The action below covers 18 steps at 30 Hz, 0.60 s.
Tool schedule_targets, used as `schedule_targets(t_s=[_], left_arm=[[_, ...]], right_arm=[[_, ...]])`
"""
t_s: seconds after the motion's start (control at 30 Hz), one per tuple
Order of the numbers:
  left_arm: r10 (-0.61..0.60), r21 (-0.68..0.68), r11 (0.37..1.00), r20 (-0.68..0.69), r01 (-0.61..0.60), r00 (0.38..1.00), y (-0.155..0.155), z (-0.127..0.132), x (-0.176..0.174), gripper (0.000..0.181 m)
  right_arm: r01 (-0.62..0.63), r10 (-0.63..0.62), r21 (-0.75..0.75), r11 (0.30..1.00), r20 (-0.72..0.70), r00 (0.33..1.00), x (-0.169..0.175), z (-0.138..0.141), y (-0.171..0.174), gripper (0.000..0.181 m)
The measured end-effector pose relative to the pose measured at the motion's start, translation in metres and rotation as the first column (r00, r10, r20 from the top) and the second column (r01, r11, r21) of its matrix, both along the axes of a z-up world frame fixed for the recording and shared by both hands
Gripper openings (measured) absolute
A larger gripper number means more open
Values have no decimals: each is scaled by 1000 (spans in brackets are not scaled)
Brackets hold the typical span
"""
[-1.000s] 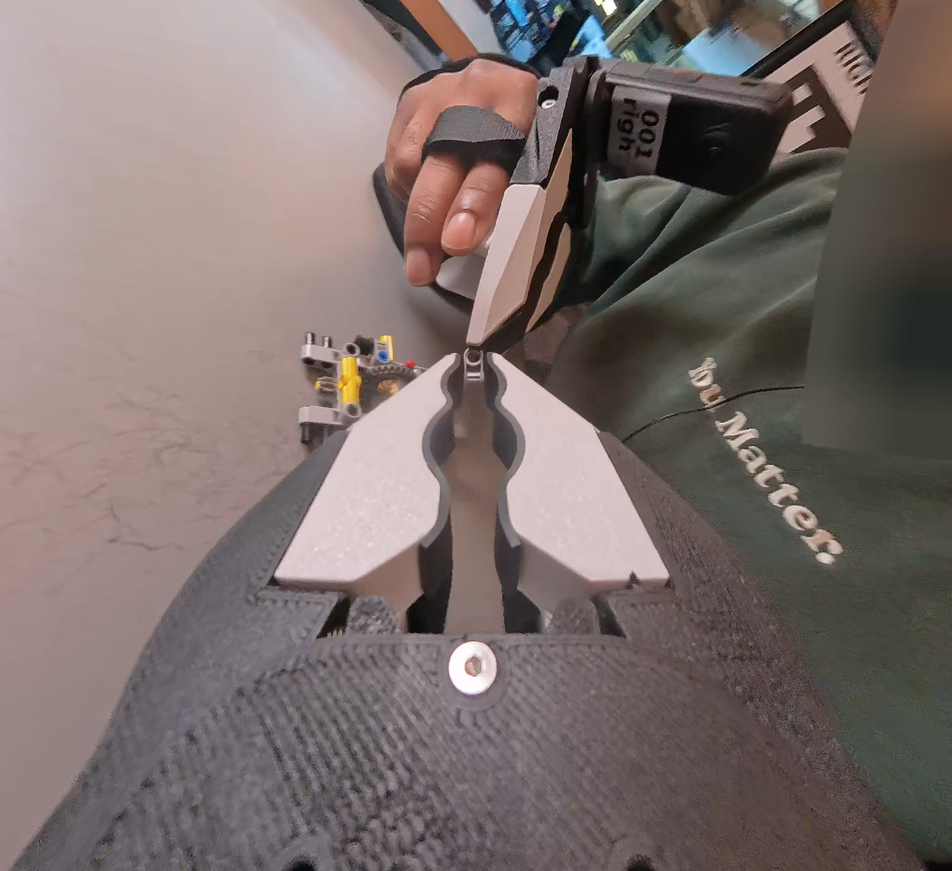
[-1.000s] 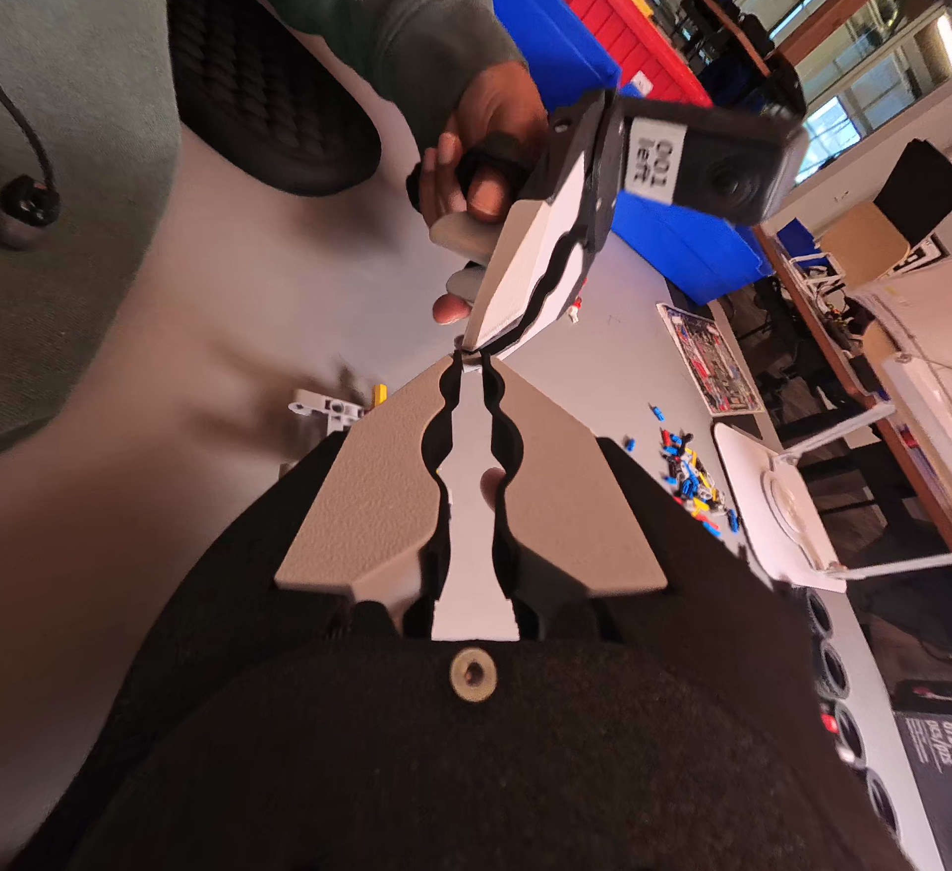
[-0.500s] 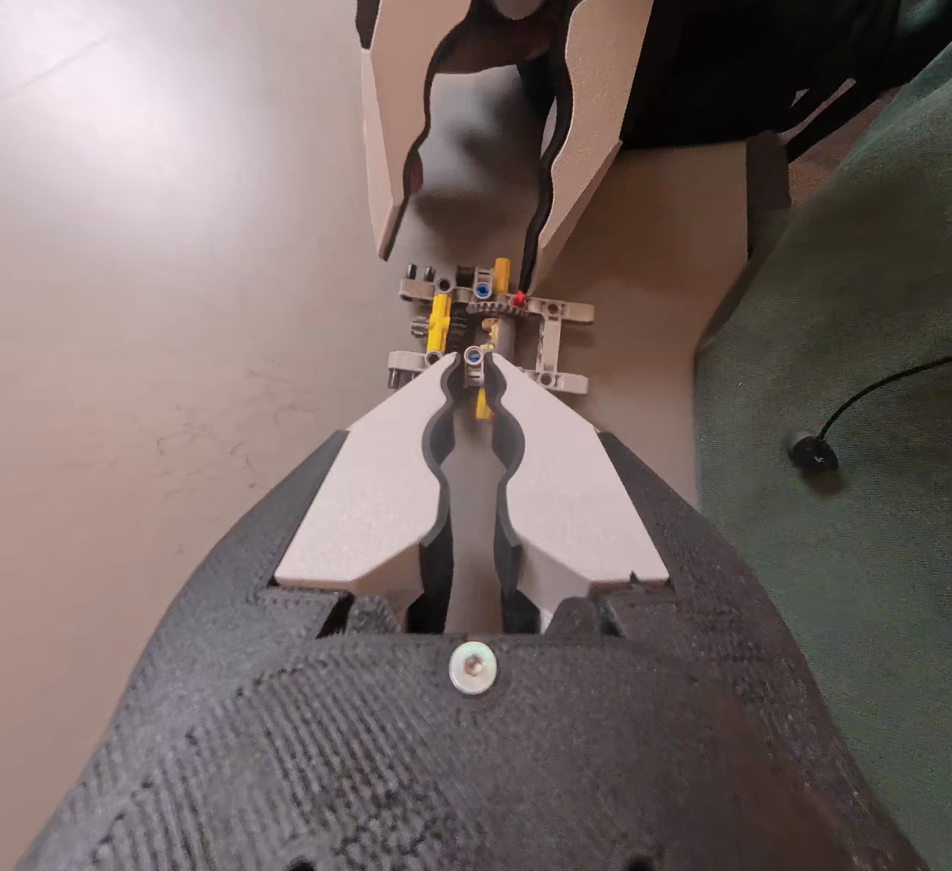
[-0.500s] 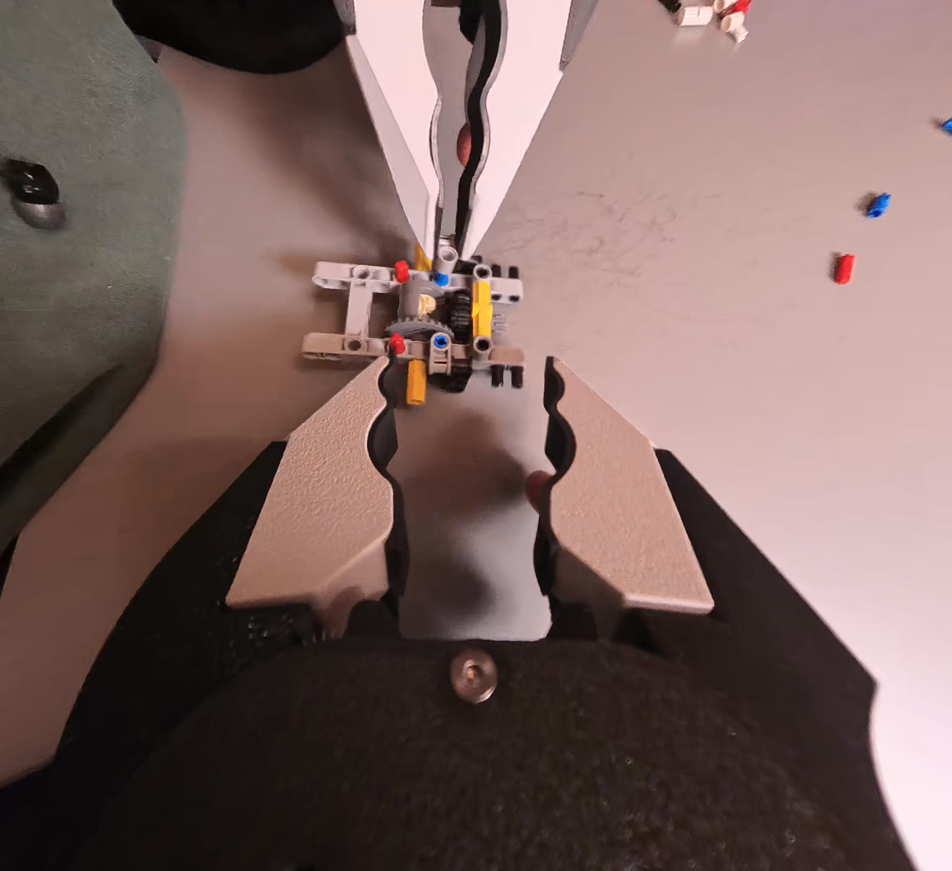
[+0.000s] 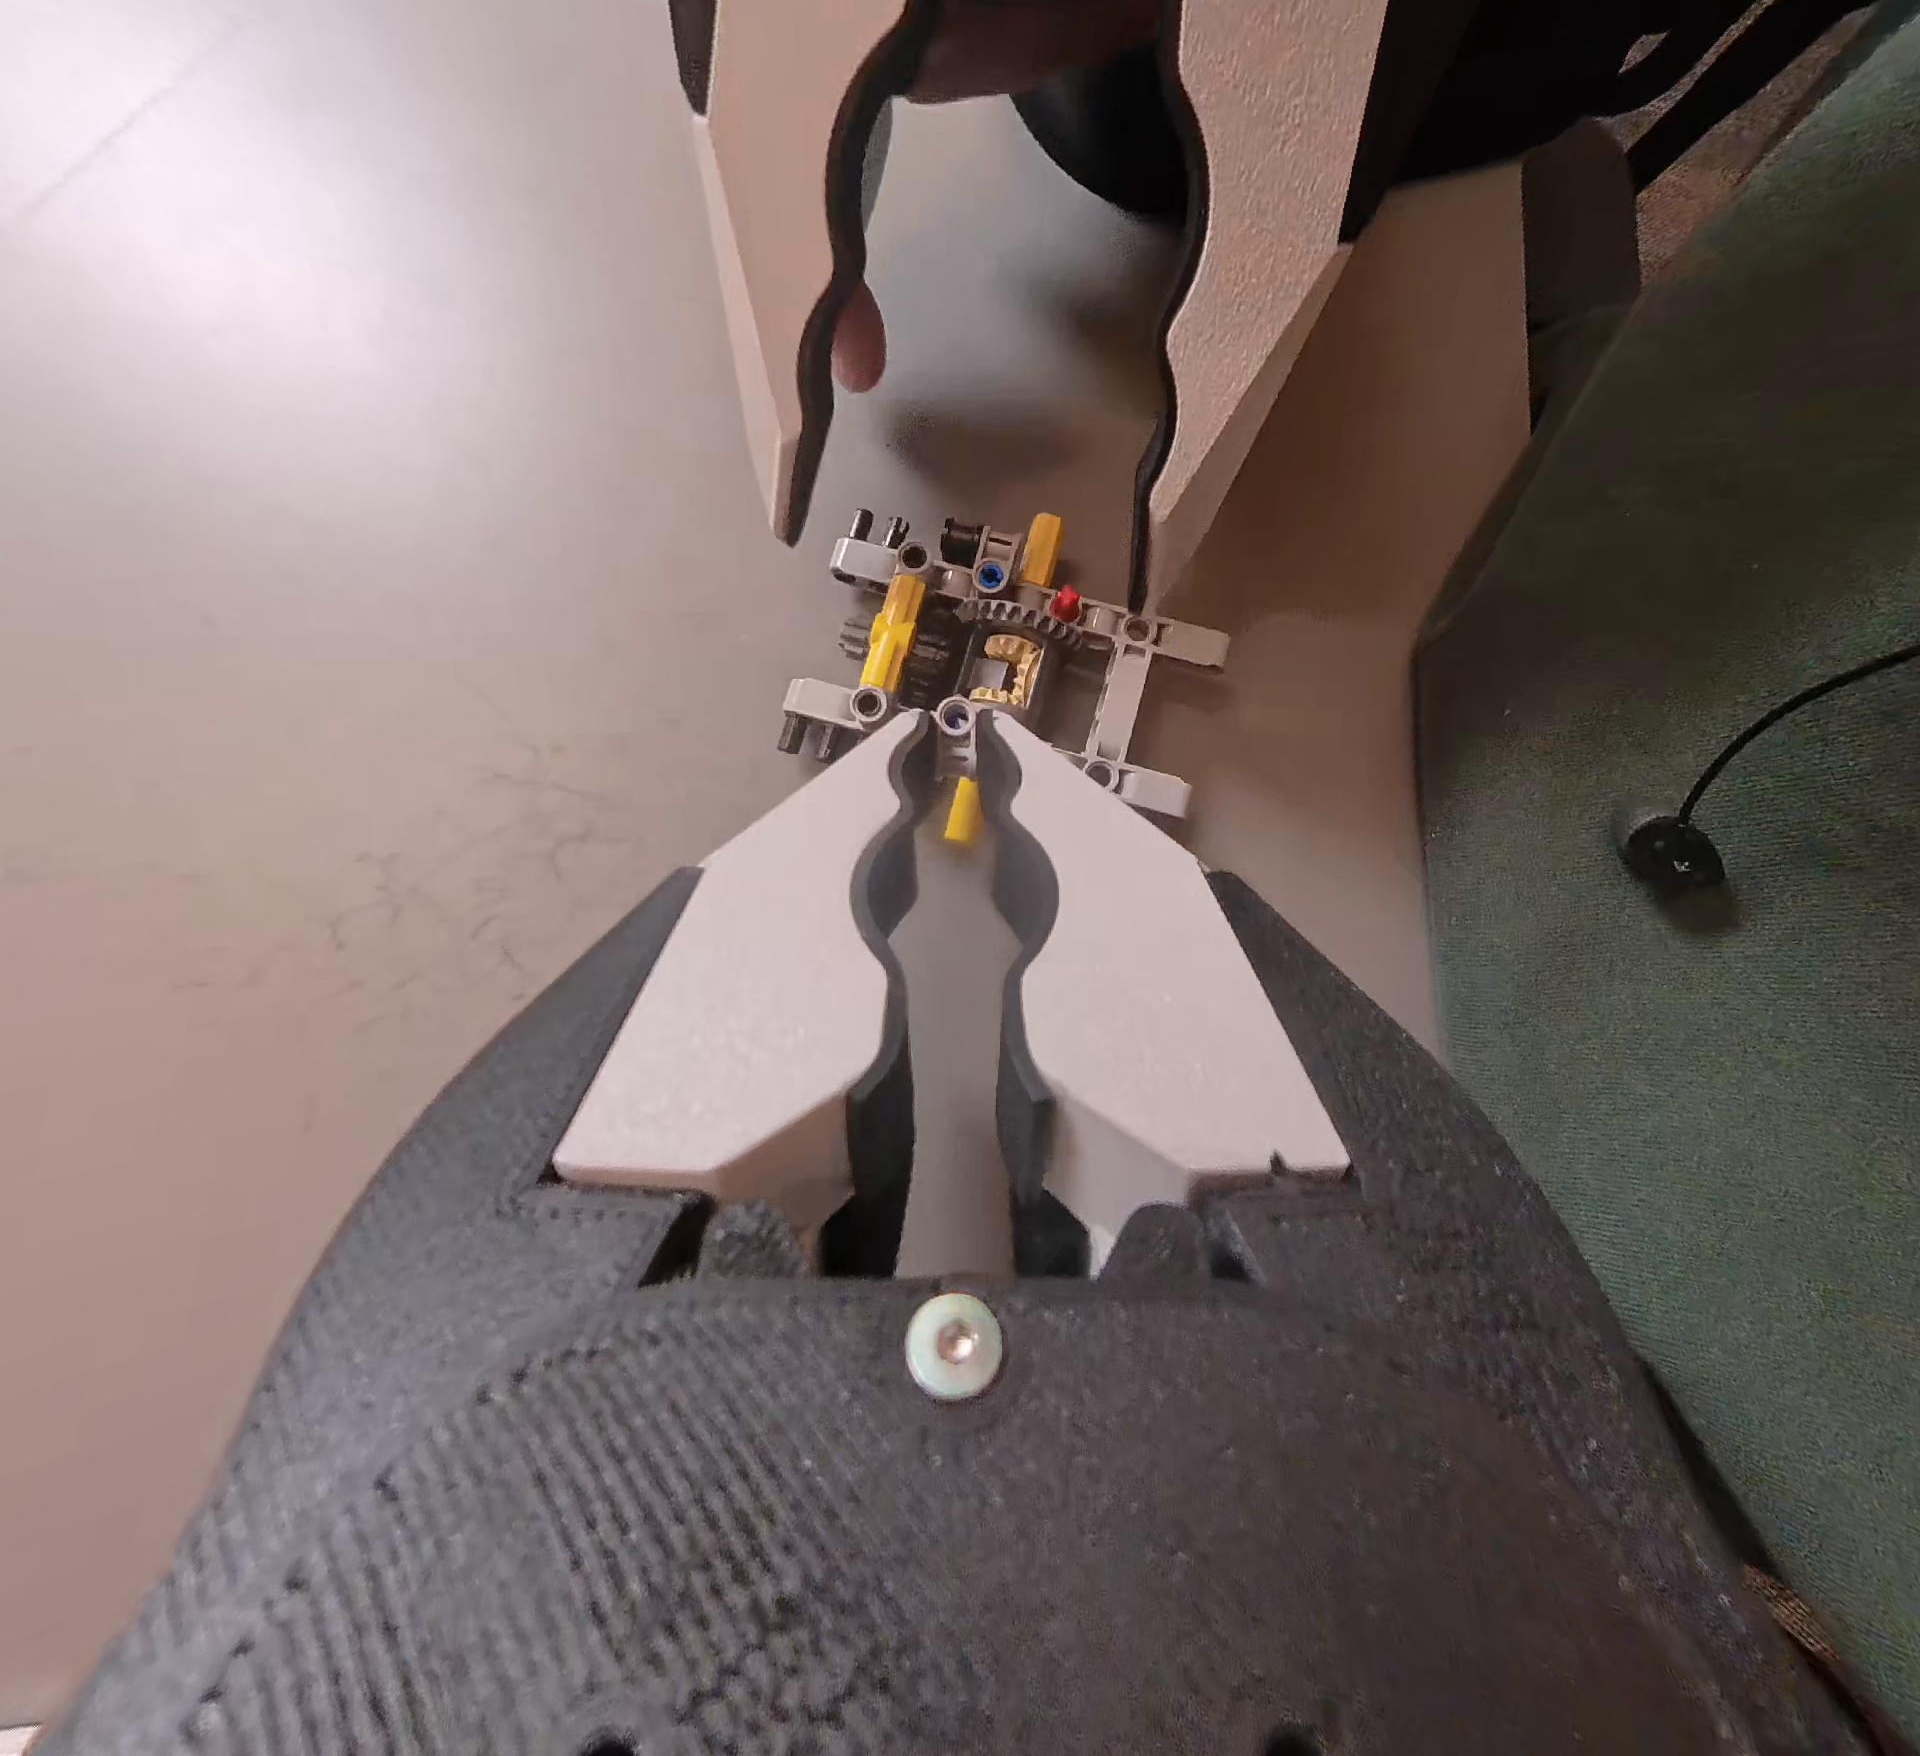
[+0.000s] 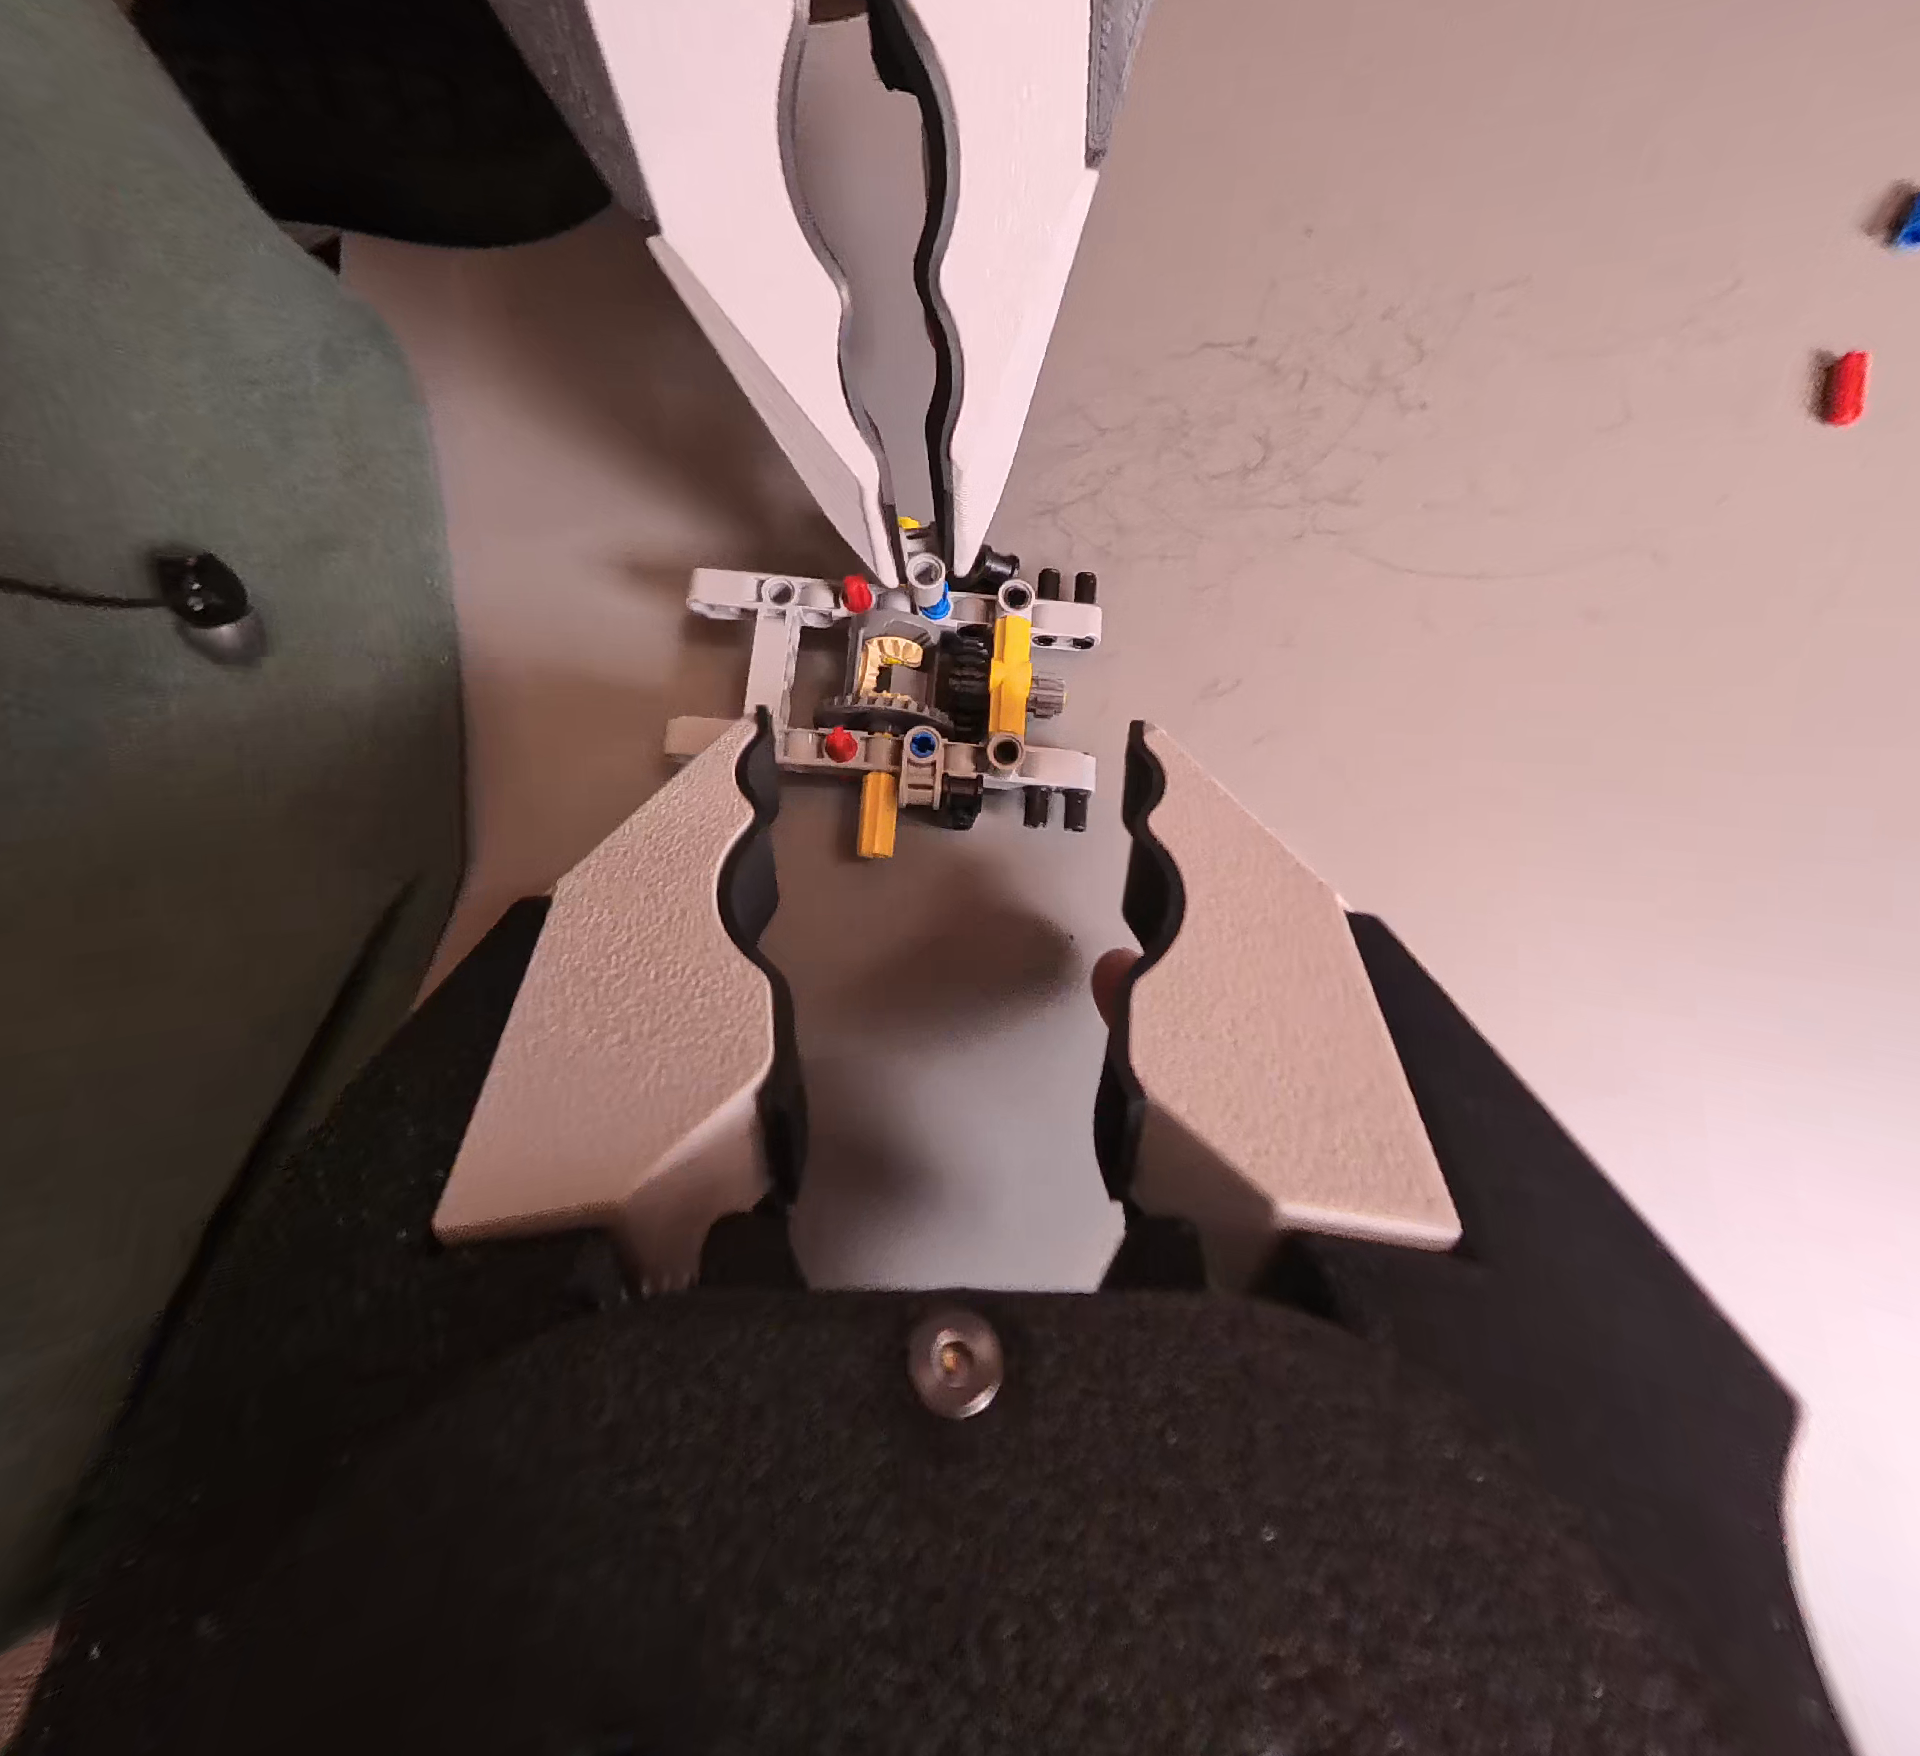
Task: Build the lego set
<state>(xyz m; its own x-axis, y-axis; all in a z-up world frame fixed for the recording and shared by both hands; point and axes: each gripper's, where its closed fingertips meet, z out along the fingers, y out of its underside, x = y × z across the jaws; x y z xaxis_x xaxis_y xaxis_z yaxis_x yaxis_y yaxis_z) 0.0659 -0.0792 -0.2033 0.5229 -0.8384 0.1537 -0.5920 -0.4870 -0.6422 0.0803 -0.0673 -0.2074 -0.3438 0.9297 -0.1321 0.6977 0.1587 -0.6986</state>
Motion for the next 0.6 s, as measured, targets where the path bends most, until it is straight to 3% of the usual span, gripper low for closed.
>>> schedule_targets(t_s=[0.4, 0.6], left_arm=[[-69, 27, 997, -35, 70, 997, -3, 0, 1, 5], [-141, 131, 979, -133, 158, 981, -2, -2, 0, 6]], right_arm=[[-8, 7, 28, 1000, 46, 999, -2, -11, -5, 61], [-23, 22, 9, 1000, 30, 999, -3, -10, -6, 58]])
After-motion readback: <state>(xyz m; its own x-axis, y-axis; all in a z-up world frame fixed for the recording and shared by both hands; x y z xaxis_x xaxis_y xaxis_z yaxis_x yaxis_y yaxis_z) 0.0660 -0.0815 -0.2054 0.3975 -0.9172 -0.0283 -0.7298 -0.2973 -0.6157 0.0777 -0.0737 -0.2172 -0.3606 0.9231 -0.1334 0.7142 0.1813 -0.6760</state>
